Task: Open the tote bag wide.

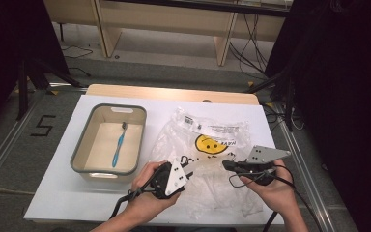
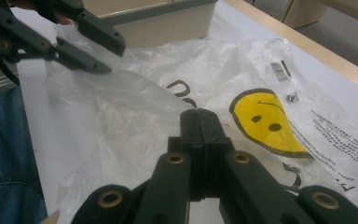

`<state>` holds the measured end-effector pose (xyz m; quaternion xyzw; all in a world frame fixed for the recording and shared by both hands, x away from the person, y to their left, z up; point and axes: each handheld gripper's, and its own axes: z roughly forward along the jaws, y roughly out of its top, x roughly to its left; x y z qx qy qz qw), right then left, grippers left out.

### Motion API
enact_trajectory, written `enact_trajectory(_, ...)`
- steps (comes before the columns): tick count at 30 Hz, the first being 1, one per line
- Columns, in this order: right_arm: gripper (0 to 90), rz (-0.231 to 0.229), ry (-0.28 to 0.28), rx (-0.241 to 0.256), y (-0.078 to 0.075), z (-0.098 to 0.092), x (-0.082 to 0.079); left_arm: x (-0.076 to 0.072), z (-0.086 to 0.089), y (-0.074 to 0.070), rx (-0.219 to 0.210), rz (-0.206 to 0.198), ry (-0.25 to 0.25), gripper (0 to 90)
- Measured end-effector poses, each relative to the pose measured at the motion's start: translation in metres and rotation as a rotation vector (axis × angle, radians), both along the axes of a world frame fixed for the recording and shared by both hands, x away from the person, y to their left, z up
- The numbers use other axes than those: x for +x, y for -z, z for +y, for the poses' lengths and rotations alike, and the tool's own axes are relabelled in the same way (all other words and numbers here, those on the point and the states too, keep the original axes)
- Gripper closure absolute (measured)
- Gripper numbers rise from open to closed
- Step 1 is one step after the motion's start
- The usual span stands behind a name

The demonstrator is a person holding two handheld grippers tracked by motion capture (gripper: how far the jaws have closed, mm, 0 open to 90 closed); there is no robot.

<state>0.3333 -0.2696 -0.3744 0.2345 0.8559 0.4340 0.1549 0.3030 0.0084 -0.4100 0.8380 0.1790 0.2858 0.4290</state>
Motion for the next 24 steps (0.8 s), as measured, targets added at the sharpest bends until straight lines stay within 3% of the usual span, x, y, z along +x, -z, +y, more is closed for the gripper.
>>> enact_trajectory(2, 90.0, -0.003, -0.002, -0.001, 0.000, 0.000, 0.000, 0.002, -0.002, 0.003, 0.033, 0.011, 0.000, 47.8)
enact_trajectory(8, 90.0, 0.007, -0.002, -0.003, 0.001, 0.000, 0.000, 0.009, -0.007, 0.015, 0.148, 0.044, 0.029, 39.1)
enact_trajectory(10, 90.0, 0.008, -0.006, -0.003, 0.001, 0.001, 0.000, 0.011, -0.010, 0.017, 0.161, 0.041, 0.033, 42.2)
enact_trajectory(12, 90.0, 0.012, -0.011, -0.003, 0.001, 0.001, 0.000, 0.016, -0.011, 0.018, 0.189, 0.021, 0.013, 52.7)
enact_trajectory(14, 90.0, 0.016, -0.014, -0.006, 0.002, 0.002, 0.000, 0.022, -0.010, 0.017, 0.185, 0.024, -0.004, 69.0)
enact_trajectory(18, 90.0, 0.032, -0.025, -0.007, 0.002, 0.001, 0.000, 0.032, -0.007, 0.012, 0.151, 0.011, -0.036, 89.2)
enact_trajectory(24, 90.0, 0.056, -0.031, -0.040, 0.006, 0.002, 0.001, 0.030, -0.005, -0.007, 0.081, -0.064, -0.044, 89.6)
